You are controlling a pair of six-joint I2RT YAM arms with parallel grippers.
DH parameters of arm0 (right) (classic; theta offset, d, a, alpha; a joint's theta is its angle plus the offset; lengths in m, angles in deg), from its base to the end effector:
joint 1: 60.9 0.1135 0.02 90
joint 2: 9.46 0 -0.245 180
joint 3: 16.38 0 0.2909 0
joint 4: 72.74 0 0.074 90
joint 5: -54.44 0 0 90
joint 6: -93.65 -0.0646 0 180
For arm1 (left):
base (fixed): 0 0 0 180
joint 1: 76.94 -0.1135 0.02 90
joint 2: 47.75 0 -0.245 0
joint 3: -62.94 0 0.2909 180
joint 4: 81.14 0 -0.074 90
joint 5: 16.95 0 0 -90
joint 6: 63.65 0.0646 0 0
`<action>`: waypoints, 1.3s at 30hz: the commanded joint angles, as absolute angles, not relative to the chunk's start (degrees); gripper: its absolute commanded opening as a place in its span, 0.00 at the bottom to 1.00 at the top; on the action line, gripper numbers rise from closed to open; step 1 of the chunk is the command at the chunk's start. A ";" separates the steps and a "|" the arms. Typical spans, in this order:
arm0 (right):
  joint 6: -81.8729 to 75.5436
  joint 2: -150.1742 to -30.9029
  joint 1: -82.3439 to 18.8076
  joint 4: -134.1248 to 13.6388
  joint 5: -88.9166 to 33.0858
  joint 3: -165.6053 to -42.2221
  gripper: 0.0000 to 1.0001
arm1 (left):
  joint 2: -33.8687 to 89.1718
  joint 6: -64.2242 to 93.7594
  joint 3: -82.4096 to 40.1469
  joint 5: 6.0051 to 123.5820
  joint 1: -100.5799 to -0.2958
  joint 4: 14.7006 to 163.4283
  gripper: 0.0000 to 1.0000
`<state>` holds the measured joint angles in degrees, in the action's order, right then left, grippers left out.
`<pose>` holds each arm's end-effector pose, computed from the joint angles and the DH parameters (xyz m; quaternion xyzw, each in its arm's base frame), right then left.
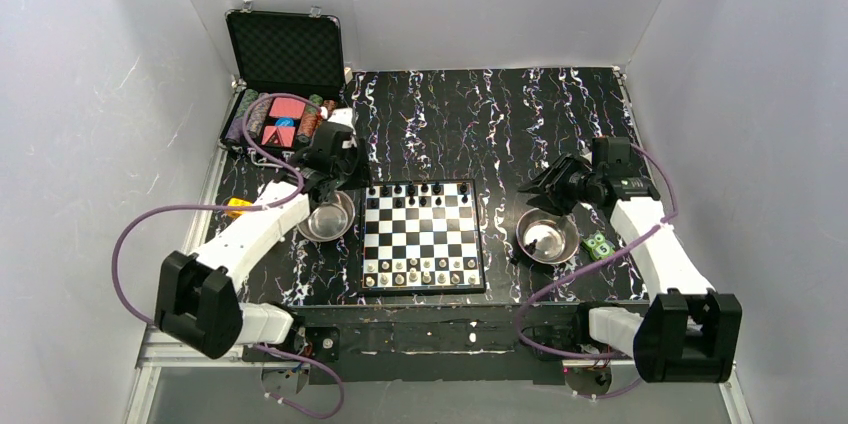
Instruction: Set up the chess pieces on the board
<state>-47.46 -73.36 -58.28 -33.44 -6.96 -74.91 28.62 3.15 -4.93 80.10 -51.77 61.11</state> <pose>0.2931 0.0444 0.2144 0.2804 0.8544 0.3721 0.2301 0.3160 -0.1398 0.2088 -0.0070 0.9265 -0.1003 0.3626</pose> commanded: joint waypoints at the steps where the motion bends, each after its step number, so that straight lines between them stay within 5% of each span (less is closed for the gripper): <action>1: -38.69 -77.32 -59.46 -24.73 -19.30 -78.61 0.49 | 22.80 4.79 -7.58 84.31 -53.06 58.73 0.47; 10: -38.02 -82.13 -60.18 -20.87 -28.88 -77.18 0.53 | 16.35 6.60 -8.25 86.98 -53.68 57.96 0.61; 39: -35.35 -92.78 -60.28 -24.00 -26.26 -71.37 0.46 | 16.67 4.42 -6.34 84.27 -53.82 58.30 0.63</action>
